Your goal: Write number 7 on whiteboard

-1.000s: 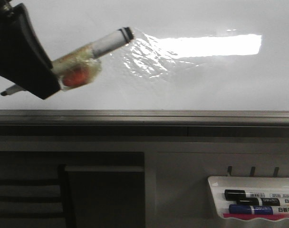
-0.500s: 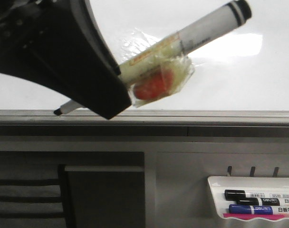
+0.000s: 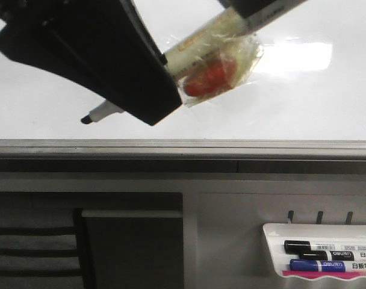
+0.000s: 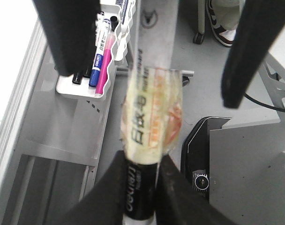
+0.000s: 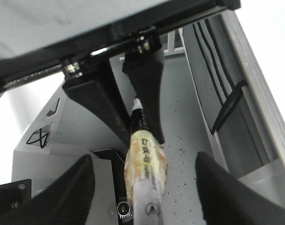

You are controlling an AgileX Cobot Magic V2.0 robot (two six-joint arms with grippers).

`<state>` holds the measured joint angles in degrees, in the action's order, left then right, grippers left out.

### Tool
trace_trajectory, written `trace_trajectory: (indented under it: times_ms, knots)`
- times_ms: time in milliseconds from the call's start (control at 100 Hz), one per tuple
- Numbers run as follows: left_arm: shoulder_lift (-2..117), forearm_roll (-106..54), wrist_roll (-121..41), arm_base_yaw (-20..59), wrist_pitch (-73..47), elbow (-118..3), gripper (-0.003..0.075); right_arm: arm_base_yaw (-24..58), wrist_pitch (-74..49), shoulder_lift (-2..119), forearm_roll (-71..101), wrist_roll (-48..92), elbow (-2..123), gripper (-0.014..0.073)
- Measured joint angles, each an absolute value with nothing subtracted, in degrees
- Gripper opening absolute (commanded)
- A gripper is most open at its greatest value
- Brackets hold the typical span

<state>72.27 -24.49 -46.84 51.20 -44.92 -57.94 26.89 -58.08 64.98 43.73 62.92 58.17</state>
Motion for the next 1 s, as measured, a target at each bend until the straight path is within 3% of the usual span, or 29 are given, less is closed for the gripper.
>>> trace_trajectory:
  times_ms: [190,420,710,1000]
  knots:
    - [72.3,-24.0,-46.8,51.2,-44.9,-57.9,-0.0020,26.9,-58.2,65.5,43.3,64.5,57.2,0.0262]
    - [72.3,-22.8,-46.8,51.2,-44.9,-57.9,-0.0020,27.9,-57.6,65.8,43.0,66.7,57.0,0.0221]
    - [72.3,-22.3,-46.8,51.2,-44.9,-57.9,-0.0020,28.0,-57.1,65.8,42.5,66.9,57.0,0.0018]
    - [72.3,-22.0,-47.3,51.3,-44.9,-57.9,-0.0020,28.0,-57.3,65.8,42.5,66.9,57.0,-0.0008]
